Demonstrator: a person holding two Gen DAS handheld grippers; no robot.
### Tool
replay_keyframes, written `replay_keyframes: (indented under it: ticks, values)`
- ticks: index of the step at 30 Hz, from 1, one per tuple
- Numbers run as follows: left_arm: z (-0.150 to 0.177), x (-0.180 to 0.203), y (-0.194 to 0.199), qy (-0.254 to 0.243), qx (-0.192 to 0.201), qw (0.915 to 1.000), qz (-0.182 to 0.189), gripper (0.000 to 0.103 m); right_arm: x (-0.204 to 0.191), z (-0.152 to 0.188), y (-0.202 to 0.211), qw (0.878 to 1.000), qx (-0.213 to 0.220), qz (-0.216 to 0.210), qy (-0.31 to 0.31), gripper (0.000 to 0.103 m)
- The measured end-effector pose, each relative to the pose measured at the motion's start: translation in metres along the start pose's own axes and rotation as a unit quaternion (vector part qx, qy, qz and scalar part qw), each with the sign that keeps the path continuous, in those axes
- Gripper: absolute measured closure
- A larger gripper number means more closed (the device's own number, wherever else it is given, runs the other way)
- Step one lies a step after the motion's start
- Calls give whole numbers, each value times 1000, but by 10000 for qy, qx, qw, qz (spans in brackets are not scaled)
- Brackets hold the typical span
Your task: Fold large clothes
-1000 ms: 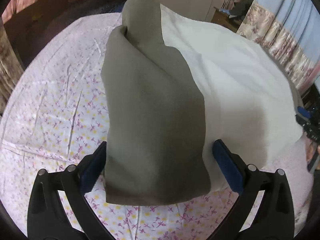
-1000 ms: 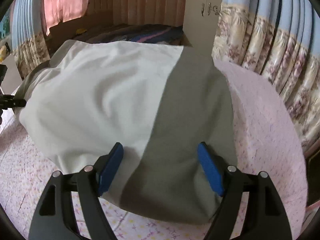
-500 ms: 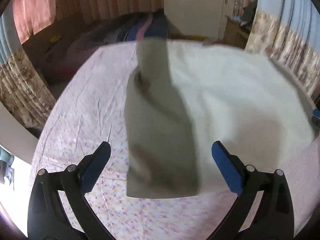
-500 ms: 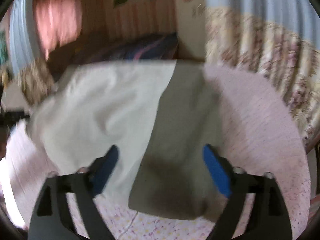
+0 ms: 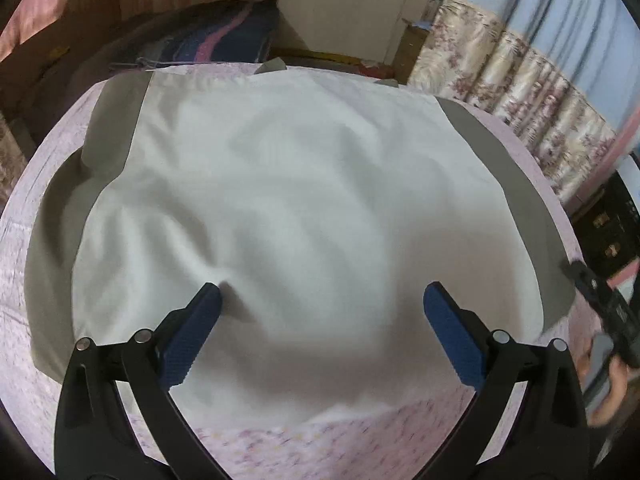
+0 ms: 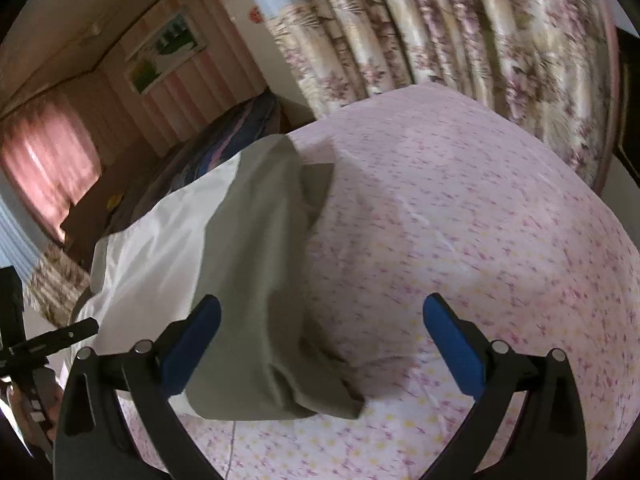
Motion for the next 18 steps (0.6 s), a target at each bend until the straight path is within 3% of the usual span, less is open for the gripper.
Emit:
replay_keyframes:
  ticks: [4, 7, 8, 9, 10, 11, 12, 18]
  values:
    - [-6, 5, 3, 212, 182, 9996, -6, 3, 6, -2, 3, 9999, 103, 13, -69, 2]
    - [-10, 15, 11, 12, 413, 9991, -45, 5, 3, -3, 1, 9999, 139, -15, -29, 2]
    - [-11, 20, 14, -123, 579, 9982, -89, 20, 2, -3, -1, 9999, 134, -34, -14, 2]
    - [-13, 25, 15, -265, 684, 9972, -115, 42, 0, -2, -2, 9999, 127, -54, 9, 2]
    - [-13, 30, 12, -381, 708, 9967, -123, 54, -3, -1, -4, 9999, 111, -65, 46, 2]
    - [-14, 33, 8, -422, 651, 9969, -97, 75, -3, 0, -6, 9999, 106, -50, 66, 2]
    - [-12, 34, -1, -430, 504, 9978, -54, 81, -3, 1, -7, 9999, 104, -34, 79, 2]
    - [2, 32, -27, -485, 362, 9980, -174, 80, -4, 8, -10, 9998, -116, -51, 135, 2]
Point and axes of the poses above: each gripper's, at about its wrist camera, not at the fingertips, and y roughly against the way its jaws point, x to its right, z to its underside, the point moved 7 cm from there along -y, roughly the way its jaws point, and after that the axes turned 4 degrees about z, right-handed, at the moved point
